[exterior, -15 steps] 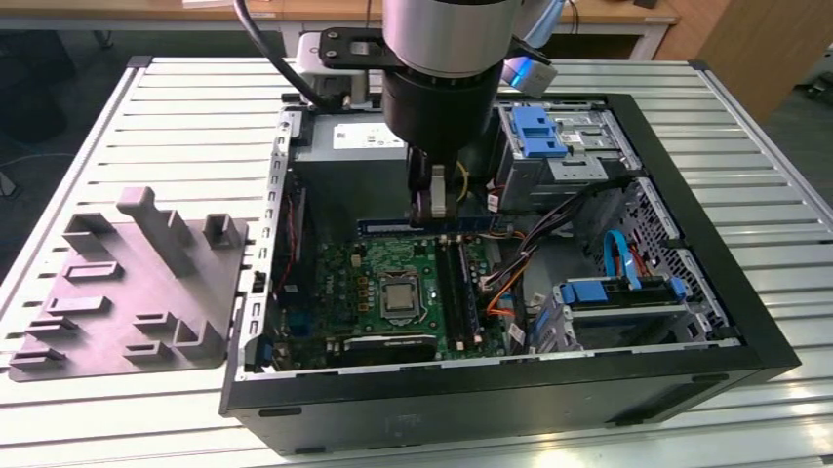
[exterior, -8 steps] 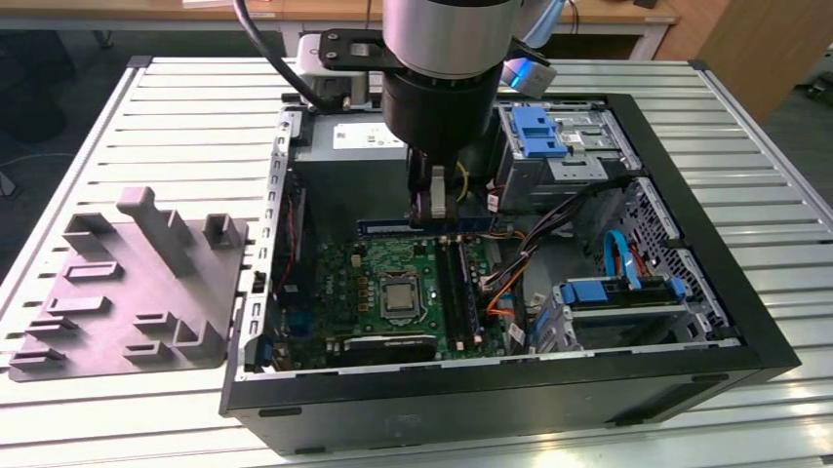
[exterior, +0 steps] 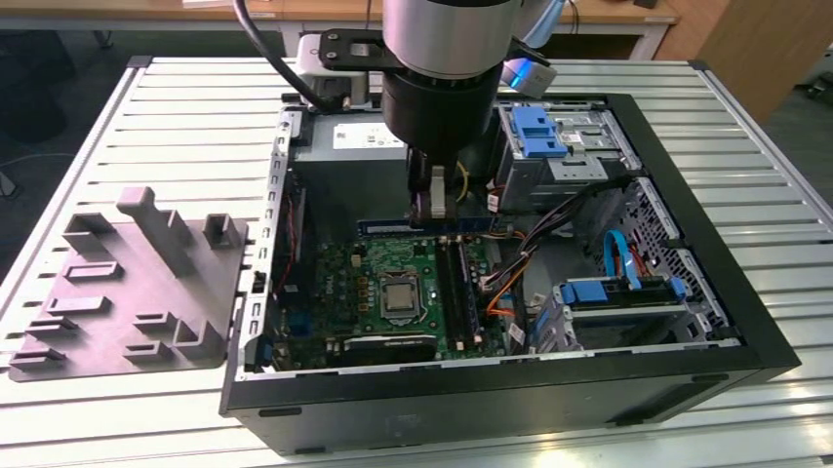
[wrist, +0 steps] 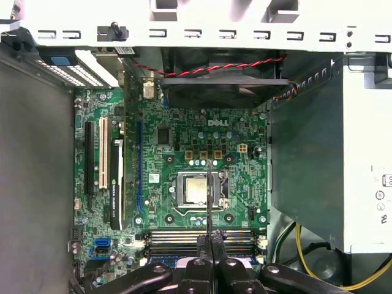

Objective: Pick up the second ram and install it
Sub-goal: 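Insert the second ram into the second slot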

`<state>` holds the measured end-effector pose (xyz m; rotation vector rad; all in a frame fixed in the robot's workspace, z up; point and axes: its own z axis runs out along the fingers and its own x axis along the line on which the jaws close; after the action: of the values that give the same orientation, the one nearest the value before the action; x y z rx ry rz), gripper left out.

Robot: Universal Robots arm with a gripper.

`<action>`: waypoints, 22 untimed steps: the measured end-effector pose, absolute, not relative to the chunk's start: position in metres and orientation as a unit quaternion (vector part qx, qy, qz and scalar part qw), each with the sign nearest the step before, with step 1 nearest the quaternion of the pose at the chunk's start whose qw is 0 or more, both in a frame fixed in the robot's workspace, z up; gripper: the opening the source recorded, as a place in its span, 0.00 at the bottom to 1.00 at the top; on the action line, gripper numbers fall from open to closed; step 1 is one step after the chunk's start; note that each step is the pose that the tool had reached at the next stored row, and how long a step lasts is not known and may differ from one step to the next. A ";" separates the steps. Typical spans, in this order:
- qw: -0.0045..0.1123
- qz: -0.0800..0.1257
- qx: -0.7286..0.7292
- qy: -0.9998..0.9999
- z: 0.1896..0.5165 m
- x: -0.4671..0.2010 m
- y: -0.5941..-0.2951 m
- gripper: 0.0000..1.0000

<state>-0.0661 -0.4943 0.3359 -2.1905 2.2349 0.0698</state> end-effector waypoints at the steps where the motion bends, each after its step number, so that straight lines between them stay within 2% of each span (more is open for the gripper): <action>1: 0.006 0.022 -0.698 0.716 0.336 -0.066 -0.494 0.11; 22: 0.009 0.021 -0.576 0.817 0.336 -0.066 -0.494 0.11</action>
<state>-0.0661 -0.4943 0.3357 -1.7986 2.5524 0.0659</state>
